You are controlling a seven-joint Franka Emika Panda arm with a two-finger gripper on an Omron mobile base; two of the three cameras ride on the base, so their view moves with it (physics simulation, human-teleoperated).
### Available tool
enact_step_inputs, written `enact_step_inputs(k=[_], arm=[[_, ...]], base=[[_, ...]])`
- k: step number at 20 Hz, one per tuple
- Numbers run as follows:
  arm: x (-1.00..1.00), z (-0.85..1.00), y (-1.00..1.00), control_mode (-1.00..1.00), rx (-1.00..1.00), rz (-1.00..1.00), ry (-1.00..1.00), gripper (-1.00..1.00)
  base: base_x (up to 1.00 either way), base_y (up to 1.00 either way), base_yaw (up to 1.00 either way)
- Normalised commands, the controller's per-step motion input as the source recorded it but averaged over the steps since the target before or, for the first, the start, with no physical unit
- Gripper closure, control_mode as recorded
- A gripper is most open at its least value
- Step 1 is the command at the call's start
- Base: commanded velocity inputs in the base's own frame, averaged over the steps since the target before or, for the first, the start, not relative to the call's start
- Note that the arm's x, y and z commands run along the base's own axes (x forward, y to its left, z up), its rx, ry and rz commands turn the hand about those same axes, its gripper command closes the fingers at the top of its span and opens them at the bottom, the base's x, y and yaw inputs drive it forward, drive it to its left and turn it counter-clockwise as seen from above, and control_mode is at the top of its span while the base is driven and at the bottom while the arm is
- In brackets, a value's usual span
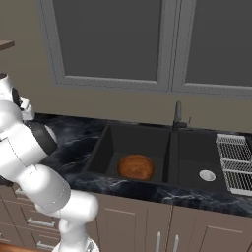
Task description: Place the bowl in the left basin and the jug in the right basin of the sink.
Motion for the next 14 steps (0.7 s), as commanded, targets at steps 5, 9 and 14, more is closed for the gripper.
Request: enact_step_inputs(k=[5, 9, 14], arm=[[0.00, -0.11, 0.00, -1.00, 0.00, 0.00, 0.00, -1.00], [0.00, -0.17, 0.00, -1.00, 0.00, 0.00, 0.00, -1.00], [0.00, -0.17, 0.00, -1.00, 0.00, 0.00, 0.02, -1.00]], base=[[0.00, 0.00, 0.00], [0.00, 0.00, 0.00], [0.00, 0.00, 0.00]])
